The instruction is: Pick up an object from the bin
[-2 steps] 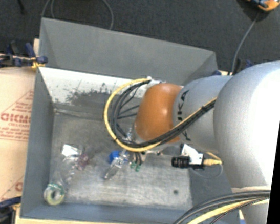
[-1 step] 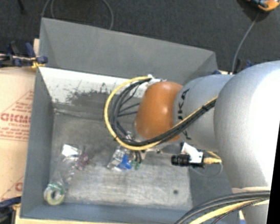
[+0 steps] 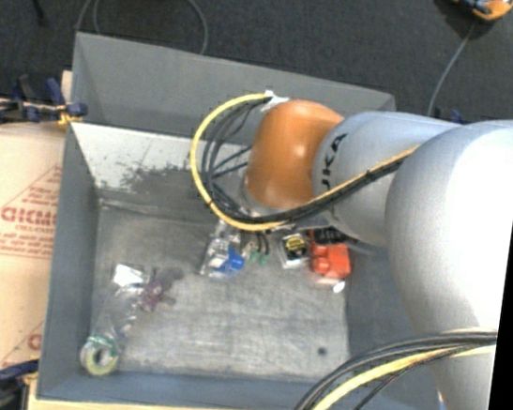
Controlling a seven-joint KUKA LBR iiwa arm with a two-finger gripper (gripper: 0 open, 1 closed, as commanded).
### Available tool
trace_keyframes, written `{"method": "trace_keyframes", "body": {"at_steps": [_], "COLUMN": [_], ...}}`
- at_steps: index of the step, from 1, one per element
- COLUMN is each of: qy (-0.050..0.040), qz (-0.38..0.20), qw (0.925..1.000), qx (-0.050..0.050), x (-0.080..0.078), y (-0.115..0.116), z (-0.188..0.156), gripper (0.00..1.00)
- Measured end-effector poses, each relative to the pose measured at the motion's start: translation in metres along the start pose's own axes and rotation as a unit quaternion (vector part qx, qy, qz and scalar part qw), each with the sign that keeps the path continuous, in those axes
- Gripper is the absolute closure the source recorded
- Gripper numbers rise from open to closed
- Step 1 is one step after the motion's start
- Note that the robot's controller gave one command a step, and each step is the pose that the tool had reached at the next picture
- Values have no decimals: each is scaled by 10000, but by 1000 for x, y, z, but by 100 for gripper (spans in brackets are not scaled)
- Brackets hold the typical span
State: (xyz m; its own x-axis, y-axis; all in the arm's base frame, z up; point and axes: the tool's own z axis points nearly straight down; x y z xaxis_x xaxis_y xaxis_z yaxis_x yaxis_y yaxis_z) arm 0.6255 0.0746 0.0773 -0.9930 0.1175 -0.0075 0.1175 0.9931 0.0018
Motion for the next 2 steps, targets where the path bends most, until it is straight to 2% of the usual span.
{"method": "trace_keyframes", "body": {"at_steps": [1, 2], "qy": [-4, -26], "qz": [1671, 1436], "qw": [9859, 9896], "qx": [3, -4], "x": [11, -1], "y": [-27, -25], "z": [-67, -144], "gripper": [100, 100]}}
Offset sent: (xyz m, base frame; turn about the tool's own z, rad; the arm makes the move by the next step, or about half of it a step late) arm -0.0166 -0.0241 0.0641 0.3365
